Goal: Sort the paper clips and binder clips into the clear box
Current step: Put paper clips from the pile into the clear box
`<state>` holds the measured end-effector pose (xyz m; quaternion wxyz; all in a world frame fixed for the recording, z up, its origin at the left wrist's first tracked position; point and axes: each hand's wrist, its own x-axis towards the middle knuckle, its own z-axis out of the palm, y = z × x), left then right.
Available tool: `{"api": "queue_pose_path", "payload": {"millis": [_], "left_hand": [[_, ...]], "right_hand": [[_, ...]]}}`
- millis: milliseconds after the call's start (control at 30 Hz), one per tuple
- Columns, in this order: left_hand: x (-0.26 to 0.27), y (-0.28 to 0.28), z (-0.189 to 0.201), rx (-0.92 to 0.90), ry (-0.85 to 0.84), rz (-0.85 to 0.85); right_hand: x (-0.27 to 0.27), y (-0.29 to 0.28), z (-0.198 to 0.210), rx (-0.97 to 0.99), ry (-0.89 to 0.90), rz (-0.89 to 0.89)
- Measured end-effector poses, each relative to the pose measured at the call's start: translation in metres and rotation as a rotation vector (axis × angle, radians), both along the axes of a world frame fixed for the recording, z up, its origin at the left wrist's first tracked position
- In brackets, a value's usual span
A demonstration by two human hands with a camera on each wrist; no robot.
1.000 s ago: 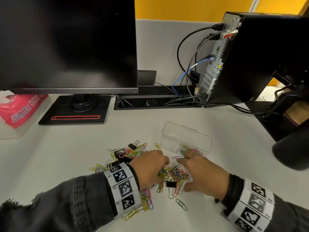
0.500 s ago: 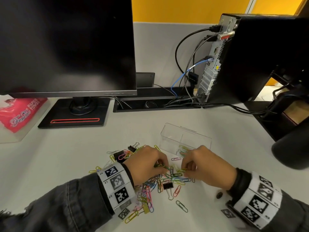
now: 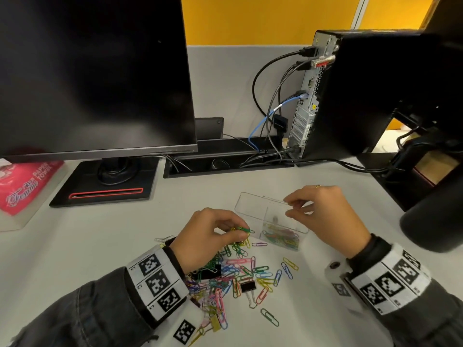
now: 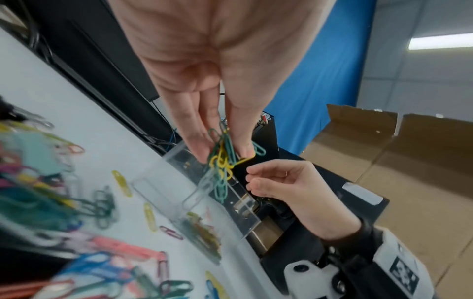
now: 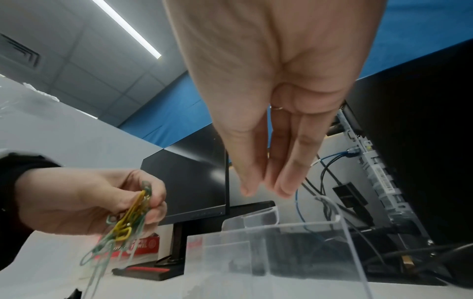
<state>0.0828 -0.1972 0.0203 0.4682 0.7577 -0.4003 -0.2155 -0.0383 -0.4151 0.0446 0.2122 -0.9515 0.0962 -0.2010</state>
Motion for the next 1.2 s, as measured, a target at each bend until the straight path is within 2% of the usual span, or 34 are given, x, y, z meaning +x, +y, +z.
{"api": "queue_pose_path", "payload": {"millis": [167, 300, 400, 500, 633, 700, 767, 900, 1000, 1100, 1200], "left_hand": [[-0.003, -0.023, 0.015, -0.214, 0.083, 0.067], [-0.006, -0.055, 0.024, -0.341, 0.055, 0.074], [-0.008, -0.077, 0.022, -0.361, 0.019, 0.038], [-0.009, -0.089, 0.012, -0.271, -0.094, -0.043], [-0.008, -0.092, -0.002, -0.066, -0.382, -0.204], [-0.007, -0.092, -0.004, -0.018, -0.463, -0.251], [-0.005, -0.091, 0.001, -0.028, -0.435, -0.230], [0.001, -0.084, 0.021, -0.158, -0.344, -0.135], [0.006, -0.071, 0.029, -0.145, -0.397, -0.115], [0.003, -0.055, 0.023, 0.051, -0.518, -0.195], [-0.002, -0.042, 0.011, 0.353, -0.560, -0.262]], "right_hand": [[-0.006, -0.010, 0.006, 0.080, -0.124, -0.074], [-0.010, -0.015, 0.003, 0.147, 0.080, -0.045], [-0.012, -0.017, -0.001, 0.169, 0.134, -0.040], [-0.014, -0.020, -0.003, 0.183, 0.191, -0.018], [-0.016, -0.026, -0.003, 0.206, 0.311, 0.008], [-0.016, -0.026, -0.003, 0.195, 0.354, 0.024], [-0.016, -0.025, -0.006, 0.183, 0.379, 0.038], [-0.014, -0.024, -0.012, 0.166, 0.420, 0.043], [-0.013, -0.025, -0.016, 0.179, 0.428, 0.018], [-0.012, -0.028, -0.021, 0.207, 0.390, -0.038], [-0.011, -0.030, -0.023, 0.214, 0.379, -0.090]]}}
